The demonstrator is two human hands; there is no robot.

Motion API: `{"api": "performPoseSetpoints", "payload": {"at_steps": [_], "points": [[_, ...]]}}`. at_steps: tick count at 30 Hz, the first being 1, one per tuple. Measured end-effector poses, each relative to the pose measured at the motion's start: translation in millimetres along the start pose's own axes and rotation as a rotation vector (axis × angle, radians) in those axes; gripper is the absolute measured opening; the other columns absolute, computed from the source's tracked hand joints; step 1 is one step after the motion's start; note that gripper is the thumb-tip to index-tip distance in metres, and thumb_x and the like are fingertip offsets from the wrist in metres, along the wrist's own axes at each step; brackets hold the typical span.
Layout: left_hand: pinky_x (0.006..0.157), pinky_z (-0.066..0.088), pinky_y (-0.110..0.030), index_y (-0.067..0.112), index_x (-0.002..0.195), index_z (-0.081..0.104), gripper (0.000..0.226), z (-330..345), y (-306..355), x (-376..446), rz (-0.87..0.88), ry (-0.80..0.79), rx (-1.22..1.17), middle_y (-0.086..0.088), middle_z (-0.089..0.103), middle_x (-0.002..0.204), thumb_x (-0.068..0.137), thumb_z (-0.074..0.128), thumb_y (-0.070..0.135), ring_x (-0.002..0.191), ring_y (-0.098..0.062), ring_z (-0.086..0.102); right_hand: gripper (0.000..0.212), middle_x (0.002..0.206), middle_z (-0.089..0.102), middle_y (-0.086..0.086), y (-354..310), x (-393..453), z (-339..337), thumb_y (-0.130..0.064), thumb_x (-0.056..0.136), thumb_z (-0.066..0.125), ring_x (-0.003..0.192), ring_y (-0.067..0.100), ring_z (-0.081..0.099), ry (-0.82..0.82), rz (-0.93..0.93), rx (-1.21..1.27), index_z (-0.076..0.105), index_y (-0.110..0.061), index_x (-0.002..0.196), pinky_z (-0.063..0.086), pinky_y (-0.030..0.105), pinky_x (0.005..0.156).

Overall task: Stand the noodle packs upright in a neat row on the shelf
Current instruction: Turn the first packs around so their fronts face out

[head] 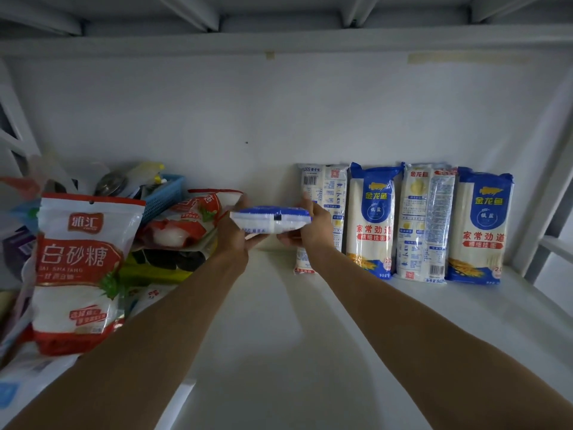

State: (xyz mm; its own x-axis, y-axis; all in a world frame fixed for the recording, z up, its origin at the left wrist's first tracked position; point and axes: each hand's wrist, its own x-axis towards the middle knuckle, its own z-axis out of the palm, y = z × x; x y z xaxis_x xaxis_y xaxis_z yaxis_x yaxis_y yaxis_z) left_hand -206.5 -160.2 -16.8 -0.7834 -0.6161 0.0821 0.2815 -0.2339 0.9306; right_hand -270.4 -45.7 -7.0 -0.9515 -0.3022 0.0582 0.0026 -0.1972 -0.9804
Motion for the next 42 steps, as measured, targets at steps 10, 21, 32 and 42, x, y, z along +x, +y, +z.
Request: {"api": "performPoseSetpoints", "payload": {"at_steps": [10, 21, 32, 42], "points": [[0.079, 0.059, -0.043, -0.001, 0.125, 0.054, 0.055, -14, 14, 6, -0.015, -0.185, 0.105, -0.024, 0.064, 0.12, 0.083, 0.07, 0.031, 0.093, -0.033, 0.072, 0.018, 0.096, 0.071, 0.0, -9, 6, -14, -0.015, 0.089, 0.068, 0.082, 0.017, 0.072, -0.279, -0.066, 0.042, 0.055, -0.018, 0.1, 0.061, 0.03, 0.061], [0.087, 0.057, -0.048, 0.017, 0.119, 0.061, 0.032, -10, -1, 23, 0.053, -0.023, 0.343, -0.006, 0.072, 0.11, 0.089, 0.064, 0.028, 0.096, -0.024, 0.071, 0.018, 0.109, 0.07, 0.01, 19, 25, 10, -0.007, 0.093, 0.059, 0.1, 0.028, 0.07, -0.127, -0.134, -0.106, 0.055, -0.013, 0.11, 0.058, 0.045, 0.086], [0.086, 0.054, -0.04, 0.022, 0.135, 0.049, 0.041, 5, -28, 50, 0.075, 0.141, 0.372, -0.007, 0.064, 0.128, 0.095, 0.056, 0.02, 0.108, -0.025, 0.065, 0.031, 0.126, 0.062, 0.013, 40, 50, 27, -0.002, 0.095, 0.049, 0.11, 0.029, 0.065, -0.041, -0.067, -0.249, 0.049, -0.01, 0.125, 0.058, 0.041, 0.087], [0.087, 0.054, -0.039, 0.013, 0.128, 0.056, 0.032, 18, -27, 54, 0.128, 0.296, 0.407, -0.01, 0.064, 0.128, 0.098, 0.045, 0.012, 0.115, -0.03, 0.063, 0.023, 0.117, 0.067, 0.015, 39, 35, 22, -0.008, 0.097, 0.046, 0.106, 0.03, 0.065, 0.038, -0.202, -0.604, 0.057, -0.004, 0.116, 0.056, 0.037, 0.084]]}}
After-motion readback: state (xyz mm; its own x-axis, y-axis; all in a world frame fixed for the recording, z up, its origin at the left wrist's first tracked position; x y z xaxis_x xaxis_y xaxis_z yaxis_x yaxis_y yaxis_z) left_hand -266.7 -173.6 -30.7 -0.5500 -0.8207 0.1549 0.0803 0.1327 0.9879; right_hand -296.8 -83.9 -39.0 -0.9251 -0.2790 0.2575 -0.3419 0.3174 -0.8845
